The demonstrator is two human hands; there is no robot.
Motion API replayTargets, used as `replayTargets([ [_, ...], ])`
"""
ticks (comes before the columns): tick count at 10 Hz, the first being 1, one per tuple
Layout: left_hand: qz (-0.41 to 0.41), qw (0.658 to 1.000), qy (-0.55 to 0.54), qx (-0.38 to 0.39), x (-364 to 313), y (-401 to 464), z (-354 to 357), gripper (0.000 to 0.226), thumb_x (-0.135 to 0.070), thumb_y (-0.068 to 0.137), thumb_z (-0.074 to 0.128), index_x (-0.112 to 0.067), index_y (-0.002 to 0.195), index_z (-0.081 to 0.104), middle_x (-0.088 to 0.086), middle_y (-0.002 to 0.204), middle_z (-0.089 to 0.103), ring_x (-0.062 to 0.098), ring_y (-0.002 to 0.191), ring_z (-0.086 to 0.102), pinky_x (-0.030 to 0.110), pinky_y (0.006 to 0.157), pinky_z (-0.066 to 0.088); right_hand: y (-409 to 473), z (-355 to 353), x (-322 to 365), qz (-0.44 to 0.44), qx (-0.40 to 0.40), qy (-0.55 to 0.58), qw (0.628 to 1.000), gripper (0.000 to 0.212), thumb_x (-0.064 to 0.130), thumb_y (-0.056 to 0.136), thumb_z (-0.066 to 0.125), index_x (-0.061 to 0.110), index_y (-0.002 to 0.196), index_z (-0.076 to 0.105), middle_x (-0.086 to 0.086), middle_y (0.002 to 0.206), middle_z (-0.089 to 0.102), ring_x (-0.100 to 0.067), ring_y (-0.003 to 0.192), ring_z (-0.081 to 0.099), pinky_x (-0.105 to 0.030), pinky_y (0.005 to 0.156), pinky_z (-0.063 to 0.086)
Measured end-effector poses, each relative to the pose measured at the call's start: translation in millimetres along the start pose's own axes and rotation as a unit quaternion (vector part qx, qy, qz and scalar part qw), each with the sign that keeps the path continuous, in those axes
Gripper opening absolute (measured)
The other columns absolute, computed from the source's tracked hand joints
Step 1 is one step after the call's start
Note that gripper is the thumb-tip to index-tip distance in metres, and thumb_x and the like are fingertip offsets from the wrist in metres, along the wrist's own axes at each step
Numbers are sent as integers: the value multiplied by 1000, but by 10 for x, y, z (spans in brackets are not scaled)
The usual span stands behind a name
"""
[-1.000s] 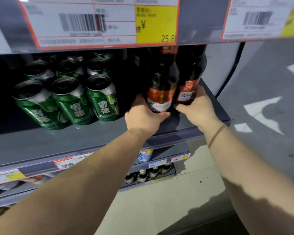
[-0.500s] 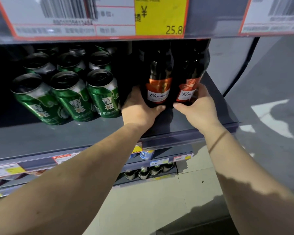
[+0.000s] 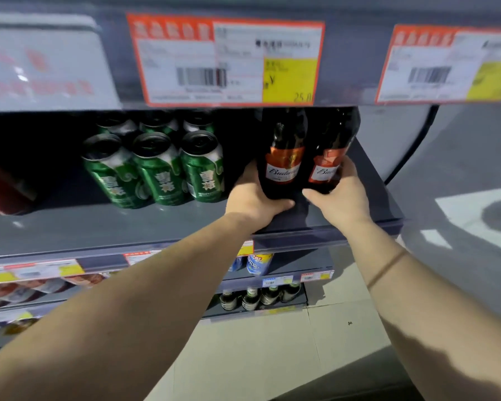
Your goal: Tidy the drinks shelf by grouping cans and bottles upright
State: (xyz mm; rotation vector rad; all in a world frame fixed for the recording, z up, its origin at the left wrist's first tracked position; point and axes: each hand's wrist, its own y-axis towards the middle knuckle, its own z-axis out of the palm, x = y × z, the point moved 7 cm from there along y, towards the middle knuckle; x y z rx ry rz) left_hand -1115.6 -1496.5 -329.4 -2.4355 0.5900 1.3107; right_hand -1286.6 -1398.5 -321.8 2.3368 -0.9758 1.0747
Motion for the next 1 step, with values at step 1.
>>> replayTargets([
  [1, -21, 998, -46, 33, -13, -268, -111, 92, -33, 73, 85, -15, 147, 34, -1, 142, 51, 14, 132, 47, 16, 98, 34, -269, -130, 114, 37, -73, 0, 997, 86, 30, 74, 80, 15, 145, 34, -8, 138, 51, -27, 125, 52, -37, 99, 46],
])
